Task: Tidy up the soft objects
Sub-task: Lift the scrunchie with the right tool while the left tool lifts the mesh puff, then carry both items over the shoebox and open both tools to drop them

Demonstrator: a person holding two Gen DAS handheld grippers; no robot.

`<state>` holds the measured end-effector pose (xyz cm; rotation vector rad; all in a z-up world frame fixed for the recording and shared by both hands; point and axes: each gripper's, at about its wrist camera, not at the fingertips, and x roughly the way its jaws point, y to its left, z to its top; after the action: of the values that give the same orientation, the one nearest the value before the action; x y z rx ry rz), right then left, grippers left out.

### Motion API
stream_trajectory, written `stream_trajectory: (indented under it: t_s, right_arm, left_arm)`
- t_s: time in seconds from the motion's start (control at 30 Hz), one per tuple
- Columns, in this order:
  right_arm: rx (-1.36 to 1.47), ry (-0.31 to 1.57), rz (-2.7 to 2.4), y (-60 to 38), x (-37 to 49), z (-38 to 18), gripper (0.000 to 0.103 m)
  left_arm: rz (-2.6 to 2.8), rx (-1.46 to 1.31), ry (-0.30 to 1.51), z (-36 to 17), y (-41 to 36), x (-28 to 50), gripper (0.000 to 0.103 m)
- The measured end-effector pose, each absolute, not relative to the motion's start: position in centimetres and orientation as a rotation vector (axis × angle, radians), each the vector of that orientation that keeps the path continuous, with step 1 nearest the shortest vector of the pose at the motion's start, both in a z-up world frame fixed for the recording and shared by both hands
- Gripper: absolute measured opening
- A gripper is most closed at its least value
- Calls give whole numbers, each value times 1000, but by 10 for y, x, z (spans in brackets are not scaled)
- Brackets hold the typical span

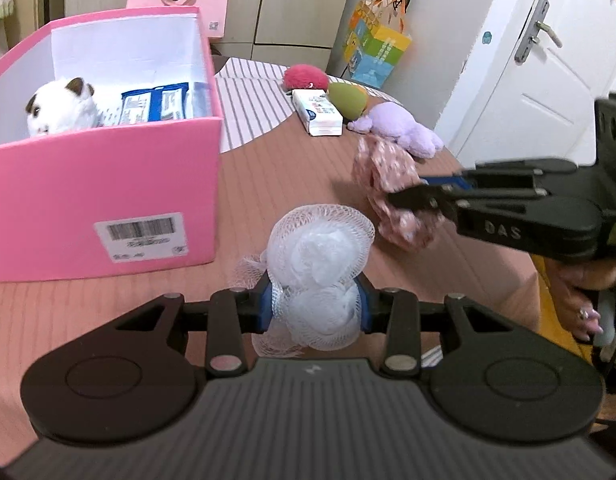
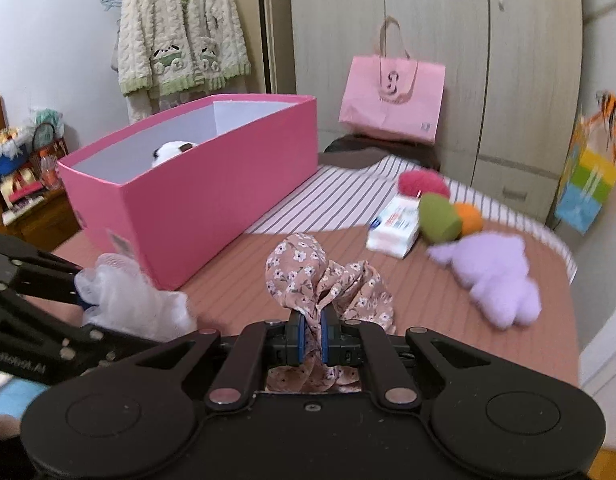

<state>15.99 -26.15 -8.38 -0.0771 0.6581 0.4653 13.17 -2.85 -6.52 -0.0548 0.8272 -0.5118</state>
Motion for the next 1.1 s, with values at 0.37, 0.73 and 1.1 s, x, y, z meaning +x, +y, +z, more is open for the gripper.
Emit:
stream_trajectory:
  t_s: [0.37,0.73,1.1]
  right_arm:
    - [-22,790,612,-232,133,-66,9]
    - [-100,843,784,-193,127,-23,9]
    - [-136,832,861,-138,140,9,9]
  left_arm:
    - [-550,-75,917,-43,13,125,37]
    - [-562,-21,984,-2,49,117,37]
    - [-543,106,804,73,84,125,37]
